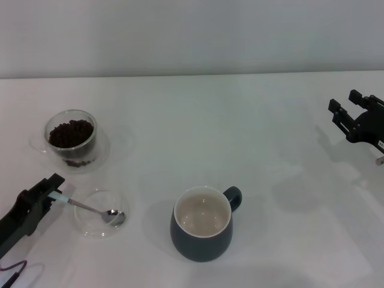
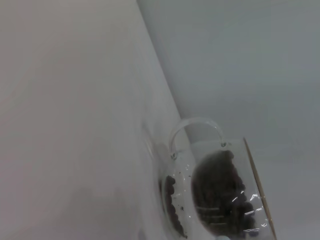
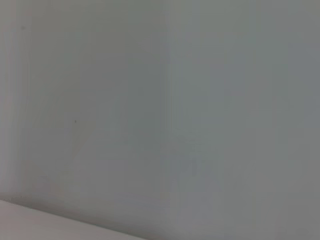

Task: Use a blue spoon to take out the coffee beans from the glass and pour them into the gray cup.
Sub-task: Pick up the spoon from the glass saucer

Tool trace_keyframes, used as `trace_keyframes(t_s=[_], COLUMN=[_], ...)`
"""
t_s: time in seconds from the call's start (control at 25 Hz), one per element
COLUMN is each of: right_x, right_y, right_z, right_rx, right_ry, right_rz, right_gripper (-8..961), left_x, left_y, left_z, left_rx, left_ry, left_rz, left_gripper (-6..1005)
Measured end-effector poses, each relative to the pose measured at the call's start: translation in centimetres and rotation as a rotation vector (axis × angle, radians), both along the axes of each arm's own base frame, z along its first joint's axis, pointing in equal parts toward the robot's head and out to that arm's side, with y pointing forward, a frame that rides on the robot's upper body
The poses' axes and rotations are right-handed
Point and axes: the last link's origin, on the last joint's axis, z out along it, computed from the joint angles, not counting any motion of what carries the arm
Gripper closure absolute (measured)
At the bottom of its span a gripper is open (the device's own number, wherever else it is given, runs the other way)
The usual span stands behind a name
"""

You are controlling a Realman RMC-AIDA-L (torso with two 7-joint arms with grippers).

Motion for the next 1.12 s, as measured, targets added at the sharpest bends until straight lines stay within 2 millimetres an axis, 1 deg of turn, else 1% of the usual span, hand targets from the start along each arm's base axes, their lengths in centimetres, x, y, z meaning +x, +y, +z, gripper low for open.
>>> trace_keyframes(t_s=[0.6, 1.04, 1.12], right_x=[0.12, 0.3, 0.34], right_y=[0.14, -0.07, -0.11], right_z=[-0.28, -0.3, -0.31], right_rx=[-0.004, -0.004, -0.004], right_ry=[-0.026, -0.026, -0.026], right_rz=[-0.011, -0.017, -0.018], right_gripper=[450, 451, 451], left_x=[0.06, 0.0, 0.0], left_y=[-0.45, -0.68, -0.69], left_z=[0.01, -0.15, -0.17], left_rx=[0.01, 0.007, 0.006], left_ry=[-0.009, -0.012, -0.013], left_rz=[-0.009, -0.004, -0.003], left_gripper=[595, 664, 820])
